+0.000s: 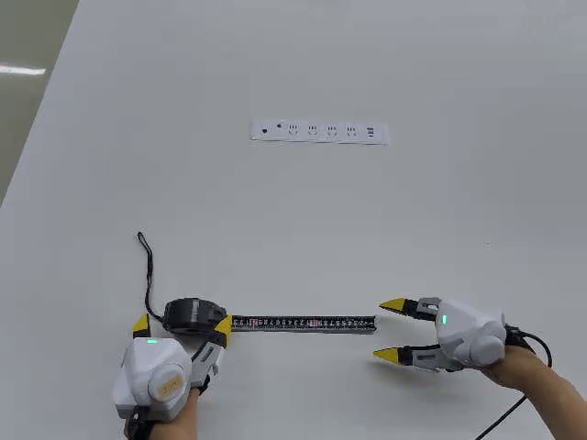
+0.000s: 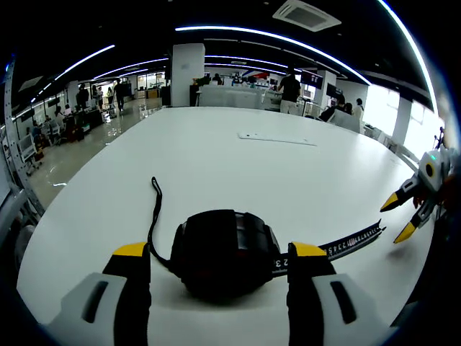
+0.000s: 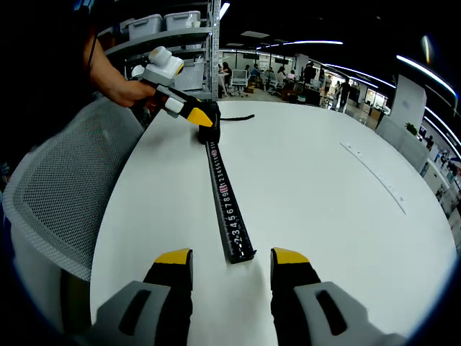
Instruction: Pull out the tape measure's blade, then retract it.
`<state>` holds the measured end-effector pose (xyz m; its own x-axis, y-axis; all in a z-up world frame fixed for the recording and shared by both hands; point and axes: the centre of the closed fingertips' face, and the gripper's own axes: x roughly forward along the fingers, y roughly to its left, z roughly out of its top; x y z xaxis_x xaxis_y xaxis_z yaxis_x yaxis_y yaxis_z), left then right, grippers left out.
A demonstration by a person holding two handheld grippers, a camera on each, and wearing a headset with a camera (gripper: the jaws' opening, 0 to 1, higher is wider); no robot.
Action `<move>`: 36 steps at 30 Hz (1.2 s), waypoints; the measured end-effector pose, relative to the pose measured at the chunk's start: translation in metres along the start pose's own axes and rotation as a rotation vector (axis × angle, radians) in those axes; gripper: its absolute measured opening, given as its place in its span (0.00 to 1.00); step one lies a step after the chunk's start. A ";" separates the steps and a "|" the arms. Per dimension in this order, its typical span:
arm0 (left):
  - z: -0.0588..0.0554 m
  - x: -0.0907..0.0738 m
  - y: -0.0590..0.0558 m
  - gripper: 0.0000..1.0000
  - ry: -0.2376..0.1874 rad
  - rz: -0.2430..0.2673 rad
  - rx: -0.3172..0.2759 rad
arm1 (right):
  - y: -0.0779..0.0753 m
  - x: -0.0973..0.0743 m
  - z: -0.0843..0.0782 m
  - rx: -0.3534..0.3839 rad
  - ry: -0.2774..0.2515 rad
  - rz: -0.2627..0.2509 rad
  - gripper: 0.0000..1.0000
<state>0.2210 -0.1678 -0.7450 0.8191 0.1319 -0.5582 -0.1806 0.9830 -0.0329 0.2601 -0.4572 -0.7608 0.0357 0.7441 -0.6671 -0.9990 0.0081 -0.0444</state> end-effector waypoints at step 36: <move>-0.002 0.010 -0.004 0.64 -0.001 -0.017 0.031 | -0.007 0.019 -0.011 -0.021 -0.027 0.102 0.12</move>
<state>0.2287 -0.1703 -0.7522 0.8224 0.1152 -0.5572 -0.1498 0.9886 -0.0167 0.2681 -0.4508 -0.7815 -0.0668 0.7583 -0.6485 -0.9966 -0.0822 0.0066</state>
